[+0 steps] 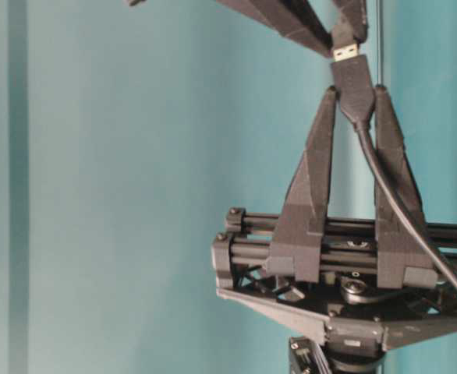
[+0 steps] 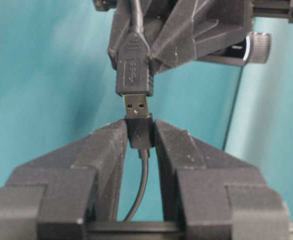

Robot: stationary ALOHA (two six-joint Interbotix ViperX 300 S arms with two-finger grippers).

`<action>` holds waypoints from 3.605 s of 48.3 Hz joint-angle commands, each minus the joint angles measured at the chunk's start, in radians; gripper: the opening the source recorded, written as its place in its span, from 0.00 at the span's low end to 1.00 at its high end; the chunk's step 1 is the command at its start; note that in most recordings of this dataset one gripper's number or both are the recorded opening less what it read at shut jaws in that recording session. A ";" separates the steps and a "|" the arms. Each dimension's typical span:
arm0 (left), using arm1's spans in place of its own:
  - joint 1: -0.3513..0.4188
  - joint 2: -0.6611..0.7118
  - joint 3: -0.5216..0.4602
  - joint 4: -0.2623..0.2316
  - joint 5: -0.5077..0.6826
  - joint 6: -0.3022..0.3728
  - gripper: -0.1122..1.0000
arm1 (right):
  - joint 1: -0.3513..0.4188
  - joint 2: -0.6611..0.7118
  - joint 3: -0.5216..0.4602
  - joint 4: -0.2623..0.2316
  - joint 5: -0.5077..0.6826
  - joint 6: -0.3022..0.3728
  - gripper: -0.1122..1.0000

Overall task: Insert the USB using both arms.
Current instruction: 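Push the male plug into the female socket with both grippers, then open the right gripper and pull it away from the joined connectors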

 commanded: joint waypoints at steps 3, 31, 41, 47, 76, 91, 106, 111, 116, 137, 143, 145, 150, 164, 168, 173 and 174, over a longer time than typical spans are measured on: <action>0.058 -0.038 -0.017 -0.008 0.049 0.003 0.30 | 0.008 -0.009 -0.026 0.008 -0.005 0.003 0.30; 0.071 -0.049 -0.066 -0.006 0.104 0.012 0.30 | 0.008 0.002 -0.021 0.015 0.100 0.005 0.30; 0.072 -0.043 -0.087 -0.008 0.109 0.012 0.30 | 0.008 0.012 -0.029 0.015 0.098 0.003 0.30; 0.072 -0.041 -0.092 -0.006 0.109 0.012 0.30 | 0.008 0.014 -0.032 0.015 0.100 0.002 0.30; 0.072 -0.012 -0.140 -0.006 0.107 0.014 0.30 | 0.008 0.014 -0.048 0.006 0.077 -0.002 0.29; 0.074 -0.017 -0.124 -0.008 0.074 0.014 0.30 | 0.008 0.014 -0.041 0.008 0.101 0.006 0.28; 0.072 -0.023 -0.124 -0.008 0.023 0.041 0.30 | 0.008 0.014 -0.052 0.011 0.129 0.015 0.28; 0.072 -0.026 -0.124 -0.008 0.023 0.052 0.30 | 0.009 0.014 -0.057 0.012 0.129 0.049 0.29; 0.072 -0.028 -0.124 -0.008 0.025 0.052 0.30 | 0.011 0.012 -0.057 0.012 0.132 0.112 0.43; 0.078 -0.071 -0.038 -0.008 0.118 0.135 0.30 | 0.126 -0.072 -0.072 0.012 0.268 0.344 0.77; 0.074 -0.101 -0.020 -0.008 0.190 0.193 0.30 | 0.126 -0.120 -0.067 0.011 0.298 0.431 0.77; 0.071 -0.107 -0.017 -0.006 0.213 0.215 0.30 | 0.126 -0.133 -0.067 0.012 0.304 0.456 0.77; 0.054 -0.117 -0.012 -0.008 0.276 0.276 0.30 | 0.126 -0.167 -0.060 0.012 0.319 0.517 0.77; -0.044 -0.117 -0.048 -0.008 0.520 0.528 0.30 | 0.126 -0.344 -0.044 0.002 0.387 0.727 0.77; -0.061 -0.117 -0.064 -0.008 0.611 0.606 0.30 | 0.126 -0.393 -0.026 -0.003 0.383 0.762 0.77; -0.072 -0.120 -0.089 -0.008 0.739 0.690 0.30 | 0.126 -0.443 -0.003 -0.003 0.385 0.787 0.77; -0.075 -0.121 -0.094 -0.006 0.770 0.709 0.30 | 0.126 -0.449 0.002 -0.003 0.383 0.788 0.77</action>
